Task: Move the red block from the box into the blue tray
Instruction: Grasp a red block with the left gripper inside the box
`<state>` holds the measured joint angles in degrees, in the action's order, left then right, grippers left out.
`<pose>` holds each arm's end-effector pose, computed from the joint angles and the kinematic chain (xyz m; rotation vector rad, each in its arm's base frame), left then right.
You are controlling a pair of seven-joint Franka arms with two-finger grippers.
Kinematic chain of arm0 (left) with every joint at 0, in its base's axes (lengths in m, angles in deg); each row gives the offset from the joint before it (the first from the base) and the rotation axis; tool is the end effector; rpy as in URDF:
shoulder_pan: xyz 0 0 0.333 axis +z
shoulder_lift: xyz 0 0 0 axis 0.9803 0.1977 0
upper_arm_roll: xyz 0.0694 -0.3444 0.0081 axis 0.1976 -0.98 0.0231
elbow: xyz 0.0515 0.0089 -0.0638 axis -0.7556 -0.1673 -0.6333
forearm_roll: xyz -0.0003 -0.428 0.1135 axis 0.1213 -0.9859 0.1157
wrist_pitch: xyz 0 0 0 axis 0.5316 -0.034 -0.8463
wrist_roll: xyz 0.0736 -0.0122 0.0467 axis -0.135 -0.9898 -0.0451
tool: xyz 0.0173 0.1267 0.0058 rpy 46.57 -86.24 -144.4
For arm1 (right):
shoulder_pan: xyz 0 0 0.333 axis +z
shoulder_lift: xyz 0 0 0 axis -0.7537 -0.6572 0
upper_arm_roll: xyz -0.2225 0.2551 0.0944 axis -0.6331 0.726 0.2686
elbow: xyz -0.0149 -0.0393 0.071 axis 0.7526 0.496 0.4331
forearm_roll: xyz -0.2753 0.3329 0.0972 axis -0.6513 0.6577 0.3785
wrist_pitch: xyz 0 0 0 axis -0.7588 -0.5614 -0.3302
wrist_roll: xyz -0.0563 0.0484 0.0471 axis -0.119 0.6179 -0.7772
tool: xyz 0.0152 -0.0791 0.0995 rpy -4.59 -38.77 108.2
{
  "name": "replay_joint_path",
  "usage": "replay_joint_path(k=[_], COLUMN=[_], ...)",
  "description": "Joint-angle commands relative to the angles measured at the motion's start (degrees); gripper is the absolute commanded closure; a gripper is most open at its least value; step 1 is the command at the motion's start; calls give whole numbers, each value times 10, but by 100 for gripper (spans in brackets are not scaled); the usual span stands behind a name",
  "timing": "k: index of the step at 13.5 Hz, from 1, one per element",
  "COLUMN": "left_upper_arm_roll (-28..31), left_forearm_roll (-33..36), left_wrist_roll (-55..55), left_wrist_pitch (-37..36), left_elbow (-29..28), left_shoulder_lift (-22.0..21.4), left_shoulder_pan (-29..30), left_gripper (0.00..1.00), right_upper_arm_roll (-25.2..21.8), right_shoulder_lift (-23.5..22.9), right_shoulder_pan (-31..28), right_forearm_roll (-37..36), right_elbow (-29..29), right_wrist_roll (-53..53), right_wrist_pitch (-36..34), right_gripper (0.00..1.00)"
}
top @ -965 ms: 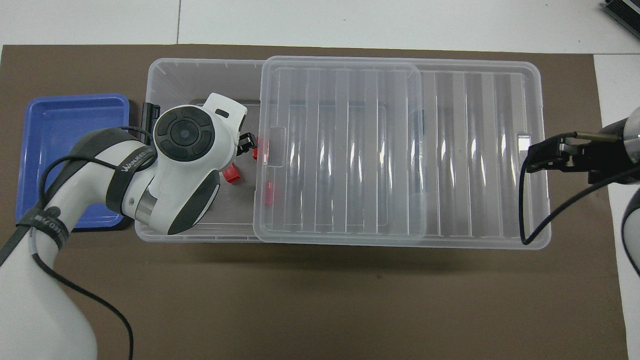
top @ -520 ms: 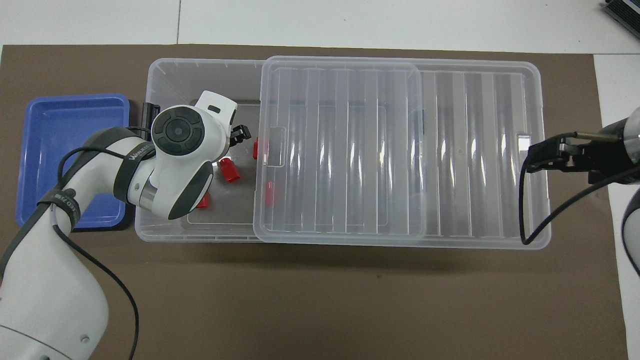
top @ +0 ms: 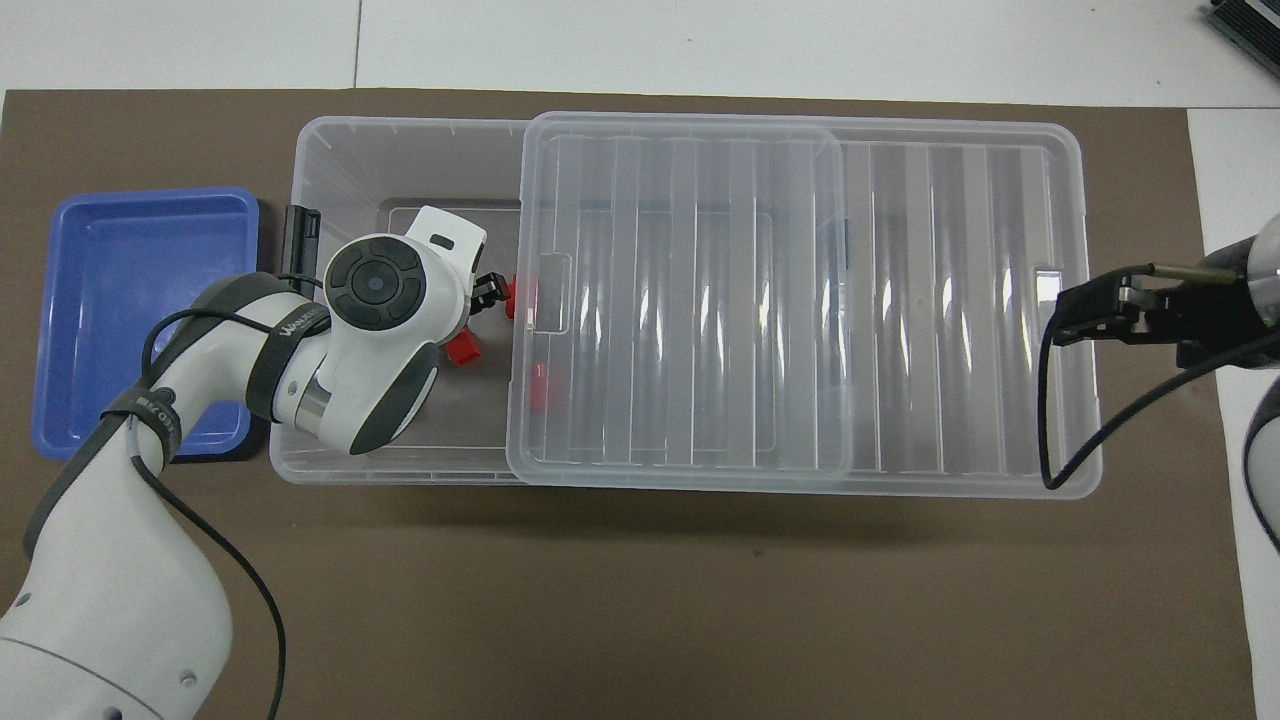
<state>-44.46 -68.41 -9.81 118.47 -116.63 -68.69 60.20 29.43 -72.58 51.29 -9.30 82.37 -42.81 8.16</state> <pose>0.6330 -0.2662 0.3039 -3.0423 -0.4945 -0.2692 0.5874 0.0474 0.6552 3.0814 -0.3200 -0.0091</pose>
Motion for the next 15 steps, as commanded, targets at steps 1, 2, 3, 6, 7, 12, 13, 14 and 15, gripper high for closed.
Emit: replay_joint_path(k=[1, 2, 3, 6, 7, 12, 13, 14, 15], left_upper_arm_roll=[6, 6, 6, 6, 6, 6, 6, 6, 6], left_forearm_roll=[14, 14, 14, 14, 14, 14, 15, 15, 16], left_wrist_roll=[10, 10, 10, 10, 9, 8, 7, 6, 5], left_wrist_pitch=[29, 40, 55, 65, 66, 55, 50, 42, 27], left_elbow=[-42, -56, -71, -77, -77, -76, -76, -73, -69], left_shoulder_lift=[-23, -26, -29, -29, -29, -30, -31, -31, -31], left_shoulder_pan=[-6, -6, -6, -5, -5, -8, -8, -8, -8], left_gripper=[0, 0, 0, 1, 1, 48, 58, 64, 71], right_upper_arm_roll=[2, 3, 2, 3, 3, 2, 2, 3, 3], right_shoulder_lift=[11, 11, 11, 11, 11, 11, 11, 11, 11], right_shoulder_pan=[-8, -8, -7, -8, -8, -8, -8, -8, -8], right_forearm_roll=[12, 12, 12, 12, 12, 12, 12, 12, 12], right_elbow=[7, 7, 7, 7, 7, 7, 7, 7, 7], right_wrist_roll=[-3, -3, -3, -3, -3, -3, -3, -3, -3], right_wrist_pitch=[-2, -3, -2, -2, -3, -2, -3, -3, -2], right_gripper=[0, 0, 0, 0, 0, 0, 0, 0, 0])
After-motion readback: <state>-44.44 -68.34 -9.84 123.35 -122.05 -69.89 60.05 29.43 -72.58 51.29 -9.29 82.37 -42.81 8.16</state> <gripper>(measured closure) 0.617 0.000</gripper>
